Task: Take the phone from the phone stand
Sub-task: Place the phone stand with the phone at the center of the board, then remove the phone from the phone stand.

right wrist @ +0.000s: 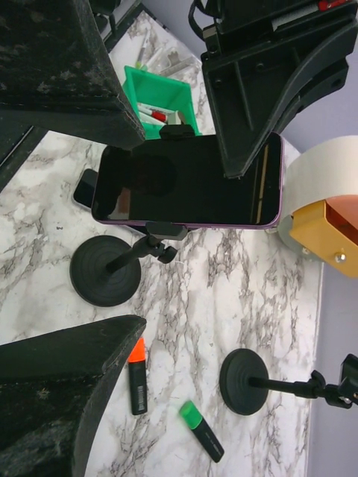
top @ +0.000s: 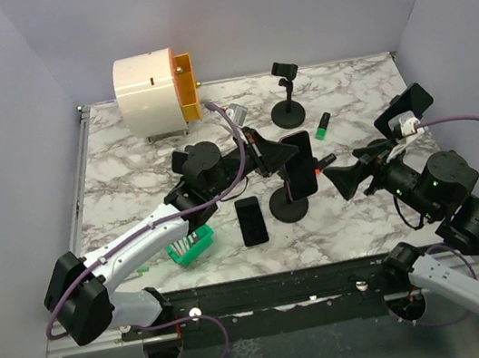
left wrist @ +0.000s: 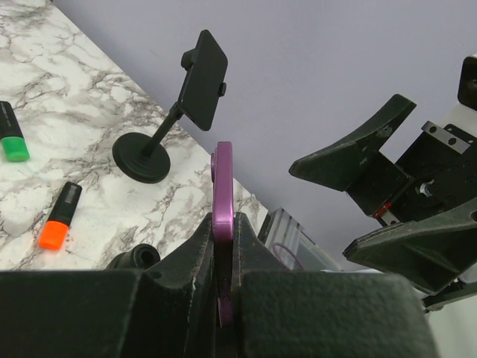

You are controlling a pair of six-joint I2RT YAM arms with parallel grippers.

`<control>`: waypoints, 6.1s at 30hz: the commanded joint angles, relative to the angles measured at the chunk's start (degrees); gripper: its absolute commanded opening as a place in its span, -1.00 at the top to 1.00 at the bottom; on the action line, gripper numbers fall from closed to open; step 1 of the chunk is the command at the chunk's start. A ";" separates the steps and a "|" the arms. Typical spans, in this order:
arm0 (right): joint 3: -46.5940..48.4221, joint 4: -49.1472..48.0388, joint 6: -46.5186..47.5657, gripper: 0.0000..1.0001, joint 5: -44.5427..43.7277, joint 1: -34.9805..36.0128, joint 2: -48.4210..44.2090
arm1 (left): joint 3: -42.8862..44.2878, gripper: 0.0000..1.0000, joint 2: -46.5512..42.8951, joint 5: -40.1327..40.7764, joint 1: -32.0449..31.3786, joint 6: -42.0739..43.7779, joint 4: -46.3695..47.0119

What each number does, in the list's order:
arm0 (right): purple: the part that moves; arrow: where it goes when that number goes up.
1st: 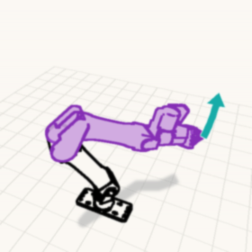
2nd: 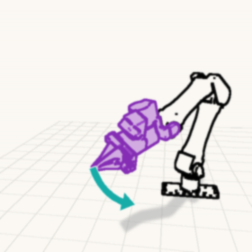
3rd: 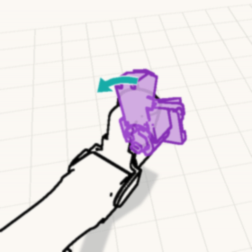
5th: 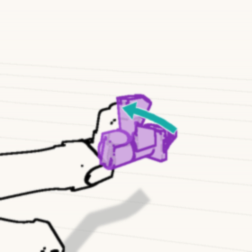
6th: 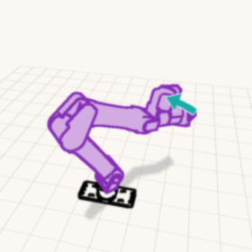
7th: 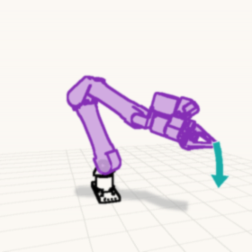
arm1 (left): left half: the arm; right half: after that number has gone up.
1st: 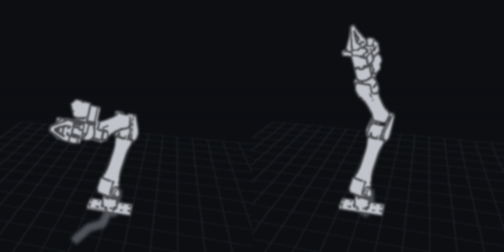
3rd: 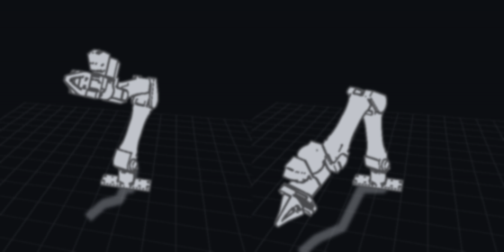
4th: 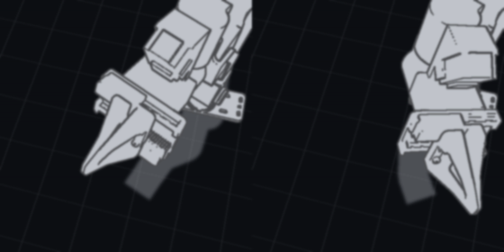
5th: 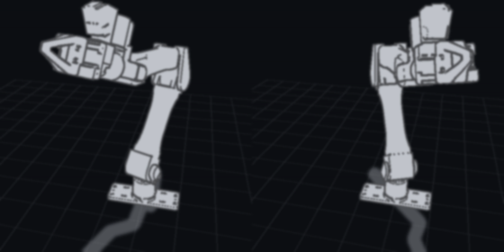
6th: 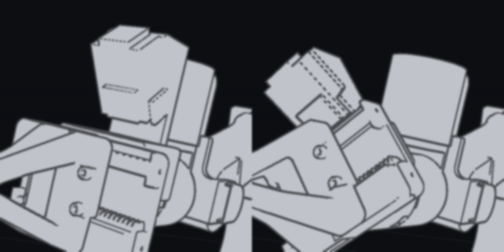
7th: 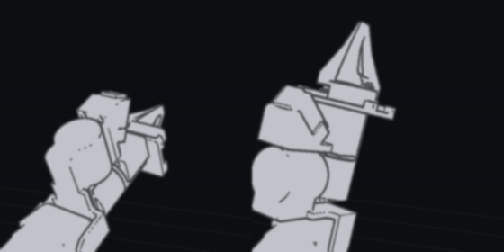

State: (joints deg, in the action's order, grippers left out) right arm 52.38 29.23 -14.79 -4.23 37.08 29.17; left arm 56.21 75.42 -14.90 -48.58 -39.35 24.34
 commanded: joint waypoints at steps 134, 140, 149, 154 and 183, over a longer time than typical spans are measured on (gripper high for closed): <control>44.20 34.57 -12.71 -0.92 -18.20 14.84 48.72 | -16.80 -0.98 -26.82 37.04 -0.07 17.56 -8.52; 42.44 32.87 -11.54 -0.81 -17.94 14.84 48.28 | -16.75 -0.98 -26.78 36.79 -0.07 17.64 -8.51; 41.08 31.14 -10.70 -0.11 -18.14 14.82 46.86 | -17.07 -0.96 -27.44 34.64 -0.11 17.84 -9.31; 39.45 28.61 -10.61 0.22 -18.88 14.85 45.34 | -17.76 -0.83 -29.17 27.07 -0.13 18.16 -10.43; 24.22 4.80 -6.80 0.99 -20.87 14.94 33.48 | -14.63 -0.60 -18.33 -0.56 -0.66 13.44 -2.72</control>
State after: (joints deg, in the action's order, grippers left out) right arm 75.66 40.05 -21.32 -22.70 51.70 63.09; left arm 38.50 56.10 -12.47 -48.56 -24.84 18.55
